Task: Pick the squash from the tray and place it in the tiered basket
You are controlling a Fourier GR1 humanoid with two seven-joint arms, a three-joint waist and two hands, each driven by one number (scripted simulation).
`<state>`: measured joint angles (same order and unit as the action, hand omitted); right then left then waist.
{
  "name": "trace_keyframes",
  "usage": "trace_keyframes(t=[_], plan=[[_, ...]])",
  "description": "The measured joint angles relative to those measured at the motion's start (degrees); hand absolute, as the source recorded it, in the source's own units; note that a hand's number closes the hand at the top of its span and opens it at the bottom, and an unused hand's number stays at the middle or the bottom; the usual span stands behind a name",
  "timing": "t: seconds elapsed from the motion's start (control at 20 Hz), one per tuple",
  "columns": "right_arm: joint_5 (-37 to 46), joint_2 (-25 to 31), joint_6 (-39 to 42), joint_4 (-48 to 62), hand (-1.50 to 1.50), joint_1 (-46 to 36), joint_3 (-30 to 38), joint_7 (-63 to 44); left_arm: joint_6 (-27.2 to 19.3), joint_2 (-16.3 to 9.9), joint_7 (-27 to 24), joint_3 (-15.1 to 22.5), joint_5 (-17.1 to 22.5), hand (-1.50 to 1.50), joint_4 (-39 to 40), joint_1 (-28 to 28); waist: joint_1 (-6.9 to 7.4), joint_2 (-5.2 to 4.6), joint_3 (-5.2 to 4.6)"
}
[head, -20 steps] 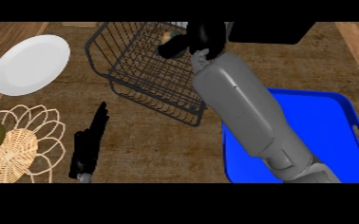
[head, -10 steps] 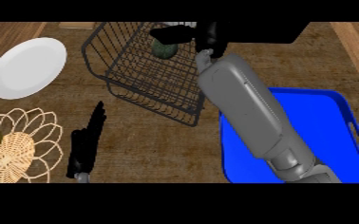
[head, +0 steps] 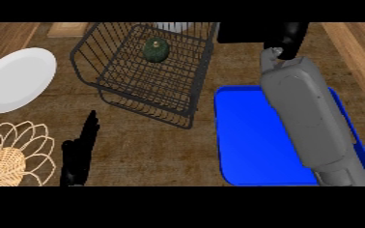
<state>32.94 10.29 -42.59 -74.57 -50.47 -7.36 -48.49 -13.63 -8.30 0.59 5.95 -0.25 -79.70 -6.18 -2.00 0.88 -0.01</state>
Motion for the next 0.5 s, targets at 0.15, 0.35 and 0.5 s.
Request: trace_keyframes(t=[0.15,0.35,0.5], plan=[[-0.7,3.8,1.8,-9.7,-1.50,6.7,2.0,-2.8,-0.4,0.0,0.0,-0.5,0.3,0.00,-0.6,-1.0,-1.00,0.26,0.02],[-5.6,9.8,5.6,-24.1,-1.50,17.4,5.6,-4.9,-0.3,-0.1,-0.3,-1.2,0.6,0.00,-0.3,-1.1,-1.92,0.28,0.06],[-11.0,14.9,9.3,-34.1,-1.50,26.2,9.7,-5.3,0.0,-0.5,-0.4,-1.7,0.9,0.00,-0.4,-1.6,-2.11,0.18,0.09]])
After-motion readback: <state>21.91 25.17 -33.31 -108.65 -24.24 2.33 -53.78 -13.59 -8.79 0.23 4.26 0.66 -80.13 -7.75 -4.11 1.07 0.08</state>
